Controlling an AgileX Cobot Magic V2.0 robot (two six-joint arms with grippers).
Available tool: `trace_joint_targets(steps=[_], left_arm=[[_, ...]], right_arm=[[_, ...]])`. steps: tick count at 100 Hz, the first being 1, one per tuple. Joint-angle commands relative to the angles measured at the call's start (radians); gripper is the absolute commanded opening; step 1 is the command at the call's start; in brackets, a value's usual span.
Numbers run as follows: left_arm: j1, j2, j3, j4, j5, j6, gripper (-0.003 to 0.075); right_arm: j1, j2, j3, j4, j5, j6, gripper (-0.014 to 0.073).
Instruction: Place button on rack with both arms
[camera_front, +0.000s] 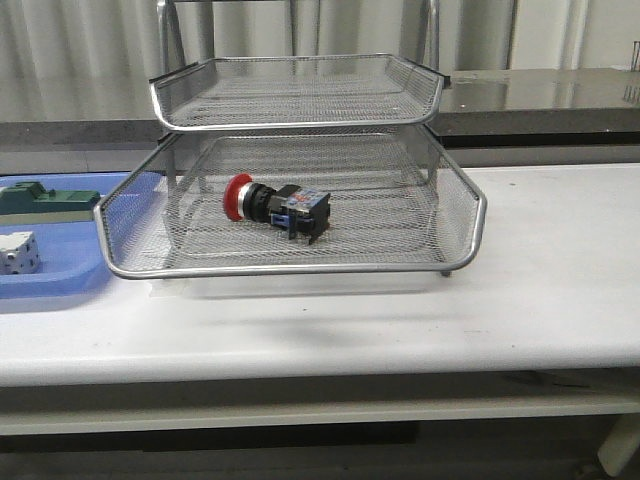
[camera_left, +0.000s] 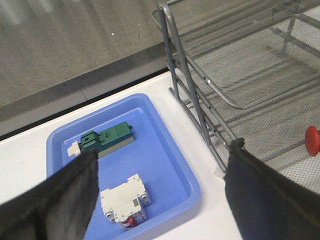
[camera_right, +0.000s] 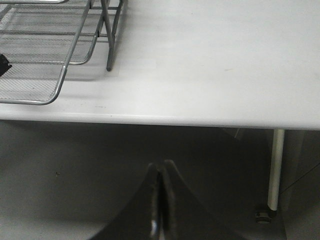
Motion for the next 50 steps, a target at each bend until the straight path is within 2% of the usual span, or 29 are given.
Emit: trace_joint_targets(steps=[1,21,50], left_arm=[[0.003,-0.089,0.08,-0.037,-0.185,-0.025,0.0512],[0.003,-0.258,0.273,-0.113,-0.357,-0.025,0.0512],[0.003,-0.481,0.445,-0.152,-0.425,-0.025,0.0512]], right_arm=[[-0.001,0.012,-0.03,-0.012,-0.065,-0.002,-0.0071],[-0.001,0.012,-0.03,-0.012,-0.065,-0.002,-0.0071],[-0.001,0.012,-0.03,-0.012,-0.065,-0.002,-0.0071]])
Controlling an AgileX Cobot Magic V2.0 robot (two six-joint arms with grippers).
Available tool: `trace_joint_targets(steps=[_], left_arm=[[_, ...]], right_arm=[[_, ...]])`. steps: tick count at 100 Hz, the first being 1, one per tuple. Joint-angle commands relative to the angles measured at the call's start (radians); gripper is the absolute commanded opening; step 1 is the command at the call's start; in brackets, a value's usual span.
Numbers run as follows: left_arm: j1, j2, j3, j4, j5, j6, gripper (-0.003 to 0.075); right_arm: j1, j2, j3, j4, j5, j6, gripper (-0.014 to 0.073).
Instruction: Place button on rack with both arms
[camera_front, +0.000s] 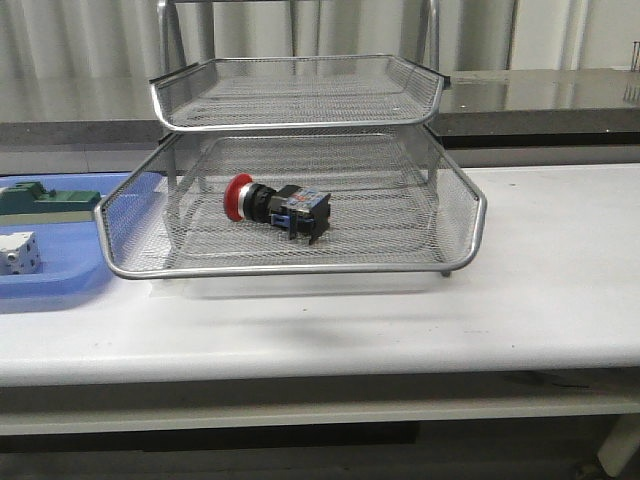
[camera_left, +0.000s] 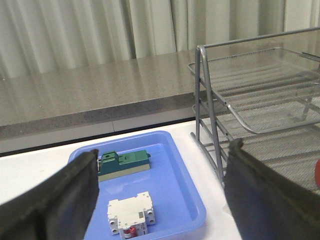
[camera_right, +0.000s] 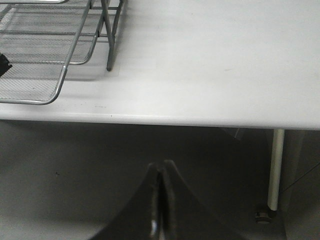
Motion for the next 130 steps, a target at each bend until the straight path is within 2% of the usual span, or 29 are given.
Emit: trace_joint_targets(steps=[1,24,31,38,64,71,130], left_arm=[[0.003,-0.058,0.005,-0.017,-0.094,-0.013,0.0512],[0.003,-0.119,0.034,-0.017,-0.093,-0.013,0.051],[0.003,-0.119,0.034,-0.017,-0.093,-0.013,0.048],[0.003,-0.119,0.034,-0.017,-0.093,-0.013,0.0412],[0.003,-0.119,0.034,-0.017,-0.093,-0.013,0.005],[0.003,-0.119,0.034,-0.017,-0.093,-0.013,-0.002],[0.003,-0.119,0.034,-0.017,-0.093,-0.013,-0.0021]], right_arm=[[-0.001,0.012,-0.03,-0.012,-0.065,-0.002,-0.0071],[-0.001,0.012,-0.03,-0.012,-0.065,-0.002,-0.0071],[-0.001,0.012,-0.03,-0.012,-0.065,-0.002,-0.0071],[-0.001,0.012,-0.03,-0.012,-0.065,-0.002,-0.0071],[-0.001,0.012,-0.03,-0.012,-0.065,-0.002,-0.0071],[-0.001,0.012,-0.03,-0.012,-0.065,-0.002,-0.0071],[-0.001,0.012,-0.03,-0.012,-0.066,-0.002,-0.0071]])
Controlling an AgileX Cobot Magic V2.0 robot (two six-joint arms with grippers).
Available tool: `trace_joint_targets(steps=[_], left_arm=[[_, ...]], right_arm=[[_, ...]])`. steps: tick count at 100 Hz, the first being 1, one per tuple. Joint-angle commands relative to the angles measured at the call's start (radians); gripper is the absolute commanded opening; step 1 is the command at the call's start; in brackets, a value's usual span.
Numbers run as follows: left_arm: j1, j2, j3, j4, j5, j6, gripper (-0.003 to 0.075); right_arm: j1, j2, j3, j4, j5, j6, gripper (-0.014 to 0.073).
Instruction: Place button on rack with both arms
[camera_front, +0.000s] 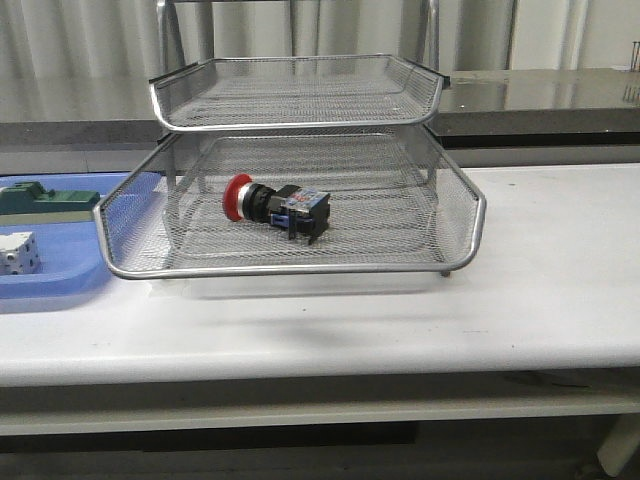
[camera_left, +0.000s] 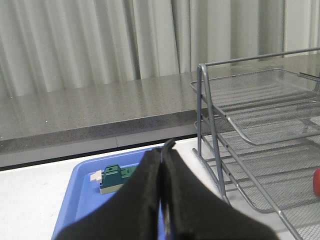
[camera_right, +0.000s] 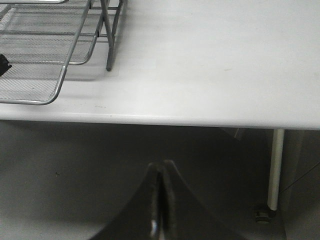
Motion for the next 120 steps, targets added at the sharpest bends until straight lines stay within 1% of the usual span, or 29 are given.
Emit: trace_joint_targets(steps=[1,22,34,42,54,72,89,106,120], left_arm=[[0.003,0.009,-0.027,-0.011,-0.079,-0.013,-0.0021],[0.003,0.009,-0.027,-0.011,-0.079,-0.013,-0.0021],[0.003,0.009,-0.027,-0.011,-0.079,-0.013,-0.0021],[0.003,0.009,-0.027,-0.011,-0.079,-0.013,-0.0021],[0.003,0.009,-0.027,-0.011,-0.079,-0.013,-0.0021],[0.003,0.009,-0.027,-0.011,-0.079,-0.013,-0.0021],[0.003,0.009,-0.027,-0.011,-0.079,-0.013,-0.0021],[0.003,0.009,-0.027,-0.011,-0.079,-0.013,-0.0021],[0.003,0.009,-0.027,-0.011,-0.079,-0.013,-0.0021]], right_arm=[[-0.001,0.012,-0.03,-0.012,-0.066,-0.002,-0.0071],[-0.001,0.012,-0.027,-0.003,-0.11,-0.002,-0.0071],[-0.001,0.025,-0.027,0.021,-0.202,-0.002,-0.0071],[-0.001,0.067,-0.027,0.052,-0.257,-0.002,-0.0069],[-0.001,0.183,-0.027,0.141,-0.288,-0.002,-0.0069],[-0.001,0.396,-0.027,0.322,-0.324,-0.014,-0.0069],[0.004,0.587,-0.027,0.482,-0.383,-0.125,-0.0069],[0.01,0.732,-0.027,0.667,-0.417,-0.252,-0.0069],[0.063,0.825,-0.027,0.734,-0.452,-0.305,-0.0069]])
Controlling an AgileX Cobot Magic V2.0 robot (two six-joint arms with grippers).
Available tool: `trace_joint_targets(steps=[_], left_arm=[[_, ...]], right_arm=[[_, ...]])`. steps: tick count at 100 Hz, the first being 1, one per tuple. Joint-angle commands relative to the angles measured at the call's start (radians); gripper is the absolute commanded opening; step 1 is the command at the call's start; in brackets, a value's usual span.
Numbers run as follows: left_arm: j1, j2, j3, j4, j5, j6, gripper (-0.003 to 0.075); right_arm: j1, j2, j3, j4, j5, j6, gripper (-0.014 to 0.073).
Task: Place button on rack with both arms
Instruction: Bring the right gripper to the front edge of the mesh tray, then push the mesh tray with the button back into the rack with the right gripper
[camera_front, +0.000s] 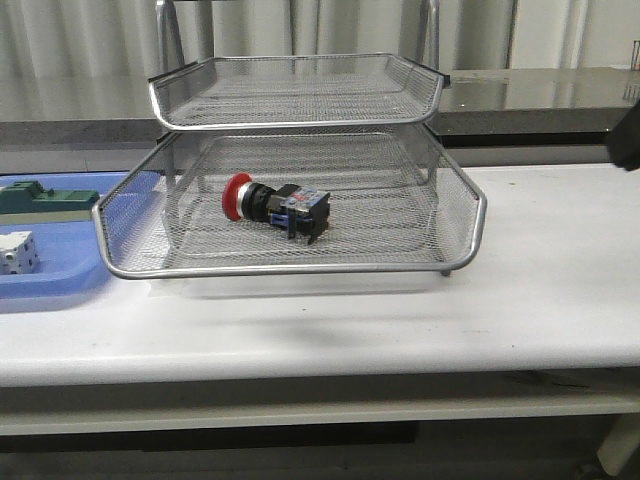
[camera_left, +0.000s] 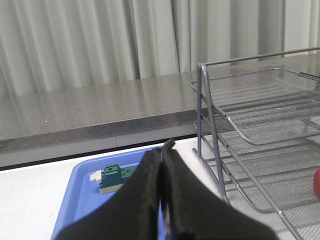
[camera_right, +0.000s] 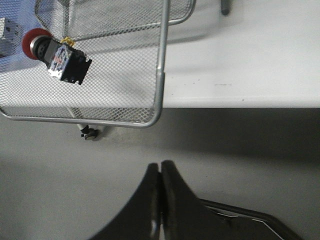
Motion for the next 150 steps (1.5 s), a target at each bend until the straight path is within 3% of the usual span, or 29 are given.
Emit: trace_joint_targets(steps=[1,49,87,150], left_arm=[[0.002,0.009,-0.027,-0.011,-0.079,-0.013,-0.0021],[0.002,0.009,-0.027,-0.011,-0.079,-0.013,-0.0021],[0.002,0.009,-0.027,-0.011,-0.079,-0.013,-0.0021],[0.002,0.011,-0.027,-0.011,-0.079,-0.013,-0.0021]], right_arm=[[0.036,0.043,-0.027,0.077,-0.068,-0.051,-0.0069],[0.284,0.312,-0.027,0.148,-0.278,-0.052,-0.0069],[0.412,0.452,-0.027,0.201,-0.45,-0.052,-0.0069],[0.43,0.527,-0.148,0.165,-0.607,-0.064,-0.0069]])
